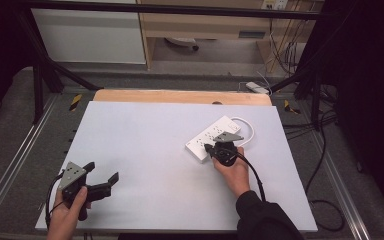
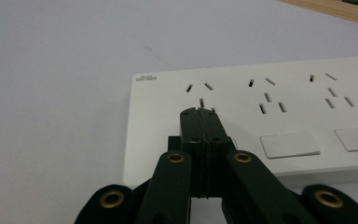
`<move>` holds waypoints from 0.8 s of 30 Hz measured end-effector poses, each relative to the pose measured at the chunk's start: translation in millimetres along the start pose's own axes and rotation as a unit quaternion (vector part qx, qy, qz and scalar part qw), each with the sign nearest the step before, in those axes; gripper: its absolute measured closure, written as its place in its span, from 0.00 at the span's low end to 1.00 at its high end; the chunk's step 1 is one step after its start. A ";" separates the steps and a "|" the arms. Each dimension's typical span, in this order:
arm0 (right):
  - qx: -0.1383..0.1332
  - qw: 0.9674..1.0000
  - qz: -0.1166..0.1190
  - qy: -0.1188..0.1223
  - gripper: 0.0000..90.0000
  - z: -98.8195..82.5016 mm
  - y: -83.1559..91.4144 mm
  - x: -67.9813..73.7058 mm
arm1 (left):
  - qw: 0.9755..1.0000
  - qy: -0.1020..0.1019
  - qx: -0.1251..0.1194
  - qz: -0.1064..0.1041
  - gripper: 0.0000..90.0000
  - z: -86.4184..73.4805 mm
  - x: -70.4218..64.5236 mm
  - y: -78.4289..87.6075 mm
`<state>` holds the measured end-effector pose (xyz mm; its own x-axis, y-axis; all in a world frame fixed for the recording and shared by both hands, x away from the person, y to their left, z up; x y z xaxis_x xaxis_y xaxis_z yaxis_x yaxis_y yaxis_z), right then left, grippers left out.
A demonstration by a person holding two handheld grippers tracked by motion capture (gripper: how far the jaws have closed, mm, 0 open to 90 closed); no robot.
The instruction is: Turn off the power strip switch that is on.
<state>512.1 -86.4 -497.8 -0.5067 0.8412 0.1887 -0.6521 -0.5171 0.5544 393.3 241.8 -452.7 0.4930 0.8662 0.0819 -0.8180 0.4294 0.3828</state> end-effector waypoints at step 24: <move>-0.006 1.000 0.009 -0.001 1.00 -1.2 -0.5 3.3 | 1.000 -0.007 0.004 -0.001 0.06 -0.6 -1.0 -0.7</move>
<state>510.1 -83.6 -498.4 -0.5170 0.8323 0.2000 -0.6502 -0.5338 0.5406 393.2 240.8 -453.6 0.4994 0.8613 0.0931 -0.8144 0.4301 0.3895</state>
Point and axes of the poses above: each handheld gripper's, and its own axes: y roughly backward along the jaws, z roughly out of its top, x roughly to its left, the point moved 10 cm from there along -y, roughly forward along the jaws, and after that the axes turned 11 degrees about -y, right-handed, at the moved point
